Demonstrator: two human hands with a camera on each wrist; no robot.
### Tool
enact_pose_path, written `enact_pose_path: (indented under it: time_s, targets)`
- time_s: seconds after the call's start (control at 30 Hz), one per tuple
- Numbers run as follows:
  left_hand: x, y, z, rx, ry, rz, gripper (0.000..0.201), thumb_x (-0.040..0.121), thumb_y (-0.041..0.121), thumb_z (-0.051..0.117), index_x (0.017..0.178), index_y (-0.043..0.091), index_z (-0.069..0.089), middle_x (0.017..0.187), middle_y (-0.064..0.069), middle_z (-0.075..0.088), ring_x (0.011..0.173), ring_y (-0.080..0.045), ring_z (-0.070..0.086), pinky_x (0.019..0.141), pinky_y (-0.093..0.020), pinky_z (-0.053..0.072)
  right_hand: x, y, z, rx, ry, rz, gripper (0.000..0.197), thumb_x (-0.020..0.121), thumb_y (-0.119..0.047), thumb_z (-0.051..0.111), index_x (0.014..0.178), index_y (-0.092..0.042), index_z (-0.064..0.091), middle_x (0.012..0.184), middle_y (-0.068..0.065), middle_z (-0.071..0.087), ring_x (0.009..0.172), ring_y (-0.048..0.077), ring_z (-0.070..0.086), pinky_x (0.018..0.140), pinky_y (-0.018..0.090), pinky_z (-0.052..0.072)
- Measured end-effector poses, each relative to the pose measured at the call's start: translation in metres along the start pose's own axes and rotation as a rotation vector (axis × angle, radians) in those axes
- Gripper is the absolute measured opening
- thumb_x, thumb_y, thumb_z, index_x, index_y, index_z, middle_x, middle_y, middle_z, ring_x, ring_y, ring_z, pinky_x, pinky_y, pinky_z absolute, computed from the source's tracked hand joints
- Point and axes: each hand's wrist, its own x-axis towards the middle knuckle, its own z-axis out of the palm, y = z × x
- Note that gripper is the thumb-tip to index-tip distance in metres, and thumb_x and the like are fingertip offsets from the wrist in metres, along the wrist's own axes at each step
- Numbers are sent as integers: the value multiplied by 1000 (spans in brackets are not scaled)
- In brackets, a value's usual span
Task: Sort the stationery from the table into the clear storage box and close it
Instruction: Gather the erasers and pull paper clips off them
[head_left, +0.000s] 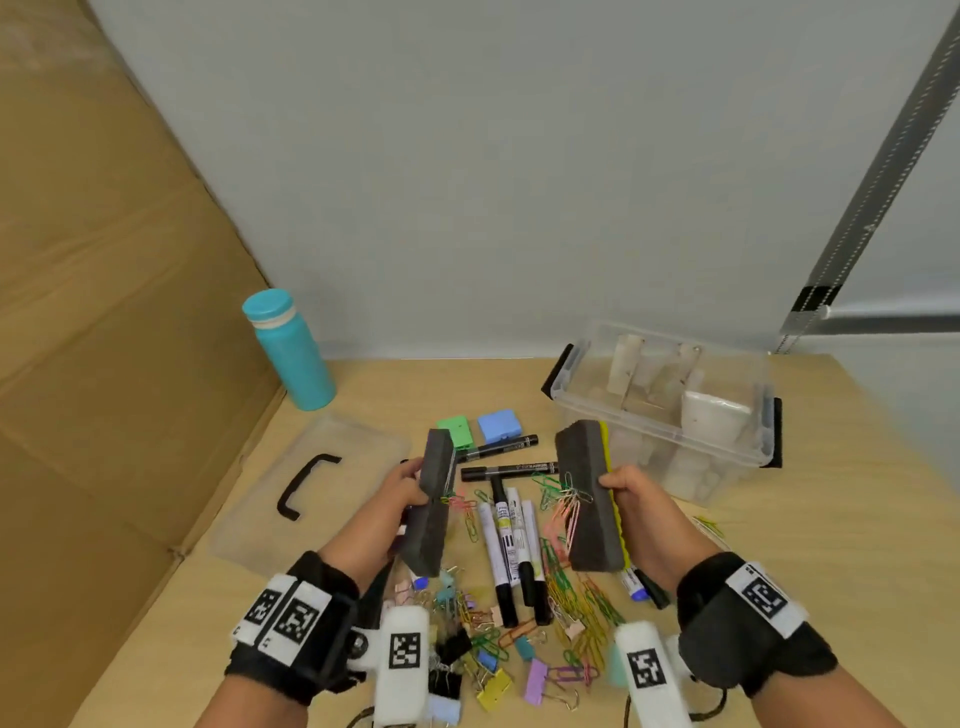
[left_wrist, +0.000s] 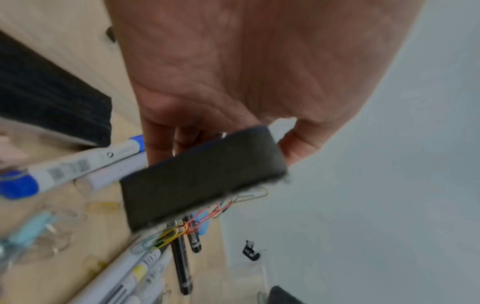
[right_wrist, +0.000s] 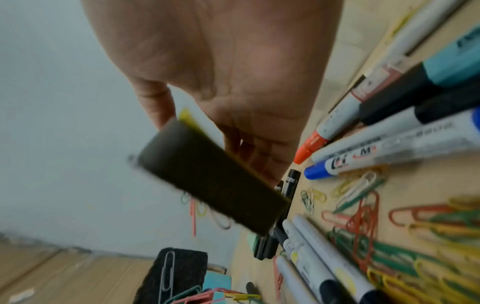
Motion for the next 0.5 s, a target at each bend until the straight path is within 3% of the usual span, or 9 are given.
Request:
enact_pose_path:
  time_s: [0.1,0.2,0.3,0.4,0.5]
  targets:
    - [-2,4,-10,-228,-100,5,45,83,19,43,126,8,49,88,-14,61,76,-25,58,71,-36,48,-3,2,5,158,-23,47,39,91,-29,32,106,-1,55,77,13,58,71,27,56,74,40,46]
    - [0,6,-18,-303,-166,5,38,86,17,37,118,7,54,81,-13,66,70,-24,63,73,-38,47,0,8,13,244,7,13,53,85,-46,44,115,-3,54,79,13,58,73,27,56,80,44,47]
    - [3,6,-21,-318,-172,-9,37,91,13,26,112,7,56,82,-15,64,69,-24,62,72,-36,47,4,12,20,92,105,23,68,79,-67,51,117,-12,61,87,15,66,82,28,63,83,43,51]
    - [4,6,-19,-316,-107,-36,38,94,18,28,114,-1,55,85,-19,60,73,-26,57,71,-35,44,1,9,28,-103,108,6,61,81,-68,46,111,-17,62,83,9,73,79,25,69,74,38,55]
    - [10,7,-15,-216,-18,-45,43,98,34,39,108,-1,62,80,-18,66,69,-25,60,67,-34,47,1,6,34,-284,78,-110,50,87,-63,39,112,-25,60,76,-5,73,71,12,70,68,33,53]
